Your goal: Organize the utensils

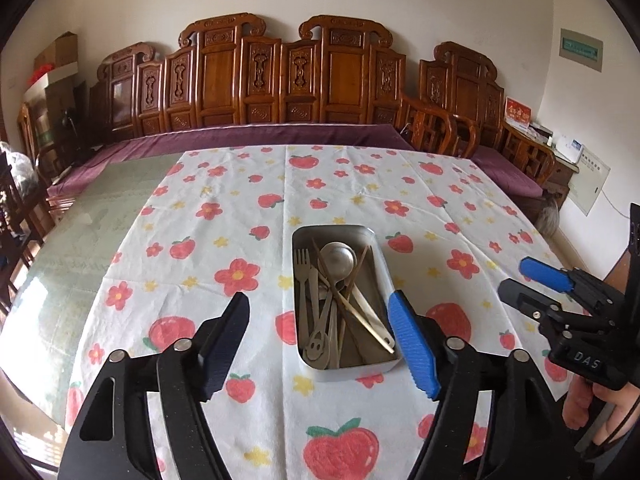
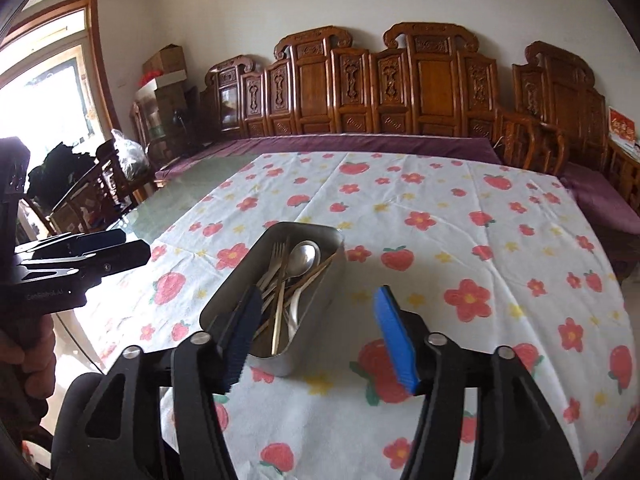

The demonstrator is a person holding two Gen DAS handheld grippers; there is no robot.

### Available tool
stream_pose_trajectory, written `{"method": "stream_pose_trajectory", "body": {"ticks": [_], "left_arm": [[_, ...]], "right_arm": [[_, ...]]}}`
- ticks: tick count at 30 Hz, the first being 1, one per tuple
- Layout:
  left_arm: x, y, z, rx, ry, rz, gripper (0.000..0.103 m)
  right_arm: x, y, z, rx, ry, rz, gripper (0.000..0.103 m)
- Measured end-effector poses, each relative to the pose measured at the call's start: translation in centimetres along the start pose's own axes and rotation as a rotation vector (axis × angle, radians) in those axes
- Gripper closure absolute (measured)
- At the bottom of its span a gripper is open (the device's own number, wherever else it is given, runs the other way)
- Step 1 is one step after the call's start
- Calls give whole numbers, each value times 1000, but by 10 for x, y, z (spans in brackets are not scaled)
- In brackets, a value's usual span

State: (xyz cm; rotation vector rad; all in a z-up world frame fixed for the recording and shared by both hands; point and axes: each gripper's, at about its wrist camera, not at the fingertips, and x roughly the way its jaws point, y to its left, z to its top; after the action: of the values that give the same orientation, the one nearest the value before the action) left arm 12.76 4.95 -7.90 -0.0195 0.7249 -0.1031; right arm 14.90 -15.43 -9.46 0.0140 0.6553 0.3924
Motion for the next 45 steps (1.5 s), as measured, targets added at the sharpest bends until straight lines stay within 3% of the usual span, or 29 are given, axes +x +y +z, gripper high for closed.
{"method": "stream_pose_trajectory", "body": {"ticks": [2,8,14,20,30,45], "left_arm": [[-10,-7,-1,2,-21,5,19],[-43,-35,1,16,-83,7,8],[-78,-62,9,52,-143,37,8],[-97,-71,11,42,-168,35,8],[-106,-76,7,49,-212,51,8],[-108,-76,5,43,-214,42,8]], "right_arm": [[-25,-7,-1,5,-31,-44,19],[-85,-22,3,30,-135,-111,3],[-131,-25,12,44,-210,-159,3],[-152,-18,16,30,-257,-193,3],[-154,-19,12,40,-257,-212,3],[-154,-19,9,42,-254,-217,3]]}}
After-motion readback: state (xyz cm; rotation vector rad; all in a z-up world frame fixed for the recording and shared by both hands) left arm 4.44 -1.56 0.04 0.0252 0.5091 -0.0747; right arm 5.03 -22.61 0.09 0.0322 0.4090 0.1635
